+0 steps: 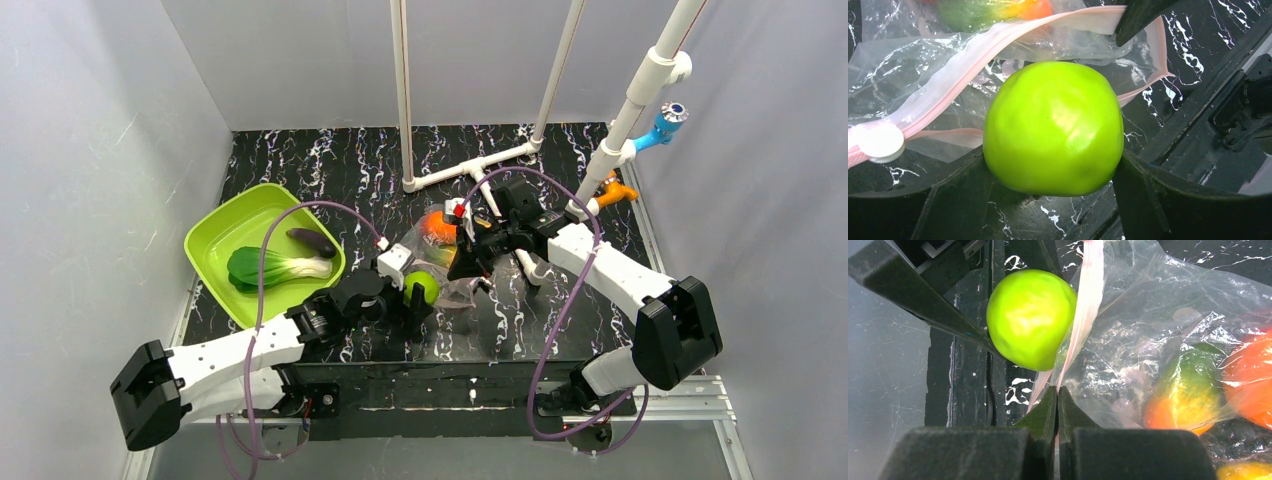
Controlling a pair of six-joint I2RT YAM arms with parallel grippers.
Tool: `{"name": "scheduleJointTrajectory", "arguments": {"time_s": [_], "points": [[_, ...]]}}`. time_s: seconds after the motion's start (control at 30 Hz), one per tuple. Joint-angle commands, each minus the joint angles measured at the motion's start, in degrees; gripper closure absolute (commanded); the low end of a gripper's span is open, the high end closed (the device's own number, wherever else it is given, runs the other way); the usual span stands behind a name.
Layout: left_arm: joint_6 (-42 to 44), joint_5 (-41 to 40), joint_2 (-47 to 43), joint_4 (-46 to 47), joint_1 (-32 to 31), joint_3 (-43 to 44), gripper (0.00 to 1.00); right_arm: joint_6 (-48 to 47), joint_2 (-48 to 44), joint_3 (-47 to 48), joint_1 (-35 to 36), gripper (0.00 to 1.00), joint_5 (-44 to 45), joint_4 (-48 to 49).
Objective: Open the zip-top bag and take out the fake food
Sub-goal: Pick up the fake fruit from the zipper food storage bag, then place the fake fruit in the bin.
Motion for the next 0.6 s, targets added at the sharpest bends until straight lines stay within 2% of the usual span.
{"name": "scheduleJointTrajectory", "arguments": {"time_s": [0.0,0.2,0.57], "points": [[-3.5,-0.5,-3.3,-6.1,0.5,0.9,1.00,-0.9,-0.3,0.3,-0.3,0.99,-0.2,-0.5],[-6.4,-2.4,-7.2,-17.2,0.9,4.0,1.00,-1.0,-0.3,0.3,-0.3,0.99,-0.3,-0.5],[-7.4,-7.5,-15.7,-27.4,2.1,6.2,1.00,-0.9,-0.3,0.3,-0.4,0.99,-0.2,-0.5]]}}
